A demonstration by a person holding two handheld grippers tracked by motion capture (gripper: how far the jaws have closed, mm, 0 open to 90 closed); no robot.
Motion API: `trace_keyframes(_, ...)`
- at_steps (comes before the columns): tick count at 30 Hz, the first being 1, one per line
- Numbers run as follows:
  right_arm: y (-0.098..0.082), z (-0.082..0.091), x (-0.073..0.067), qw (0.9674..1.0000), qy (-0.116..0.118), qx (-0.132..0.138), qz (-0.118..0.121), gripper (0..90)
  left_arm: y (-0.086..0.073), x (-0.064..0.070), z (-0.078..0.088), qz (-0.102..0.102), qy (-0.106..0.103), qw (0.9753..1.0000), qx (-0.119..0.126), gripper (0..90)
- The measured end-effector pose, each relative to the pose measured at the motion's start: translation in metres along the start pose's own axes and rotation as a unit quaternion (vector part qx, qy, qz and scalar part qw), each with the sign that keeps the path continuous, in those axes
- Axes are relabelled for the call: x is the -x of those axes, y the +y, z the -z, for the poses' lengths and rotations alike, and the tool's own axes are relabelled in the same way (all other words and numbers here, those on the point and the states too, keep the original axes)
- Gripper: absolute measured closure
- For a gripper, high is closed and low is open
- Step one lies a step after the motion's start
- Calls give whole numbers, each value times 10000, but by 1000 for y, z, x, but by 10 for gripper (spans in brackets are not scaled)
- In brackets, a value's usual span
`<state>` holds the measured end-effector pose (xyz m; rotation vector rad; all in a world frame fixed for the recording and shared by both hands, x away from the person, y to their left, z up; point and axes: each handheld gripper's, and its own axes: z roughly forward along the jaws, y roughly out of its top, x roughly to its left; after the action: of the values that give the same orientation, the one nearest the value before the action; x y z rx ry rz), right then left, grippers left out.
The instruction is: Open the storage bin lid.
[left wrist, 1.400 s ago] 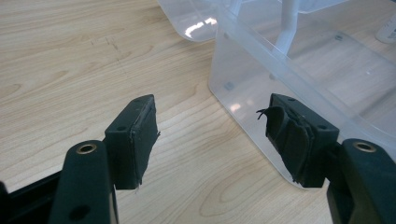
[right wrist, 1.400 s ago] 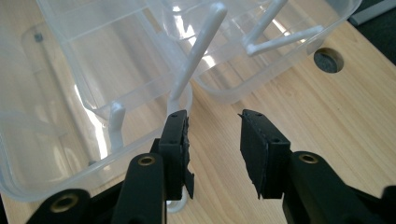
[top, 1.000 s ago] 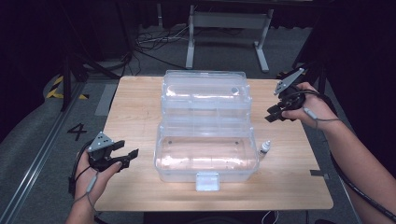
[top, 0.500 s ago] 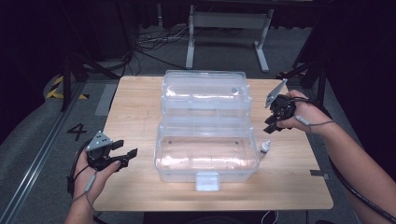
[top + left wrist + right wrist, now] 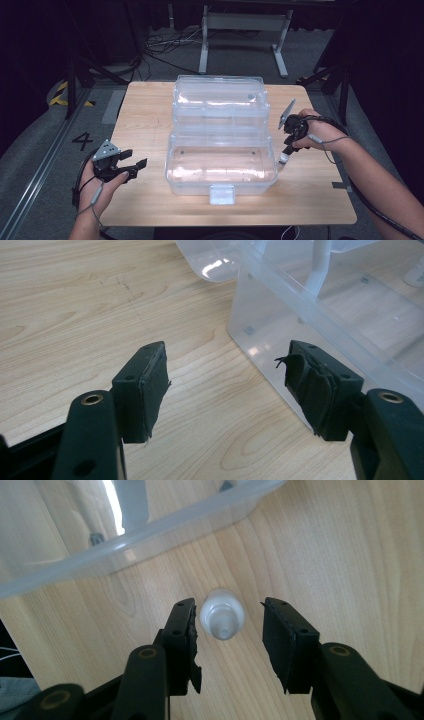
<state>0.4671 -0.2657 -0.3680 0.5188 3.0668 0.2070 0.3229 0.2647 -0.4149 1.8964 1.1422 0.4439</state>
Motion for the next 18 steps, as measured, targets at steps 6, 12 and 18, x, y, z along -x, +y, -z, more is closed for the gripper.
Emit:
trace_keyframes(6,-2,-10,-1,9999,45,-109,-11,586,0,0,-1,-21,-5,10000,-31,339)
trace_keyframes(12,-2,-23,-2,9997,63,-239,54,610,-1,1,-3,-54,-19,10000,-68,339)
trace_keyframes(18,-3,-29,-2,9996,13,-246,120,681,-2,0,-4,-44,-13,10000,-75,338)
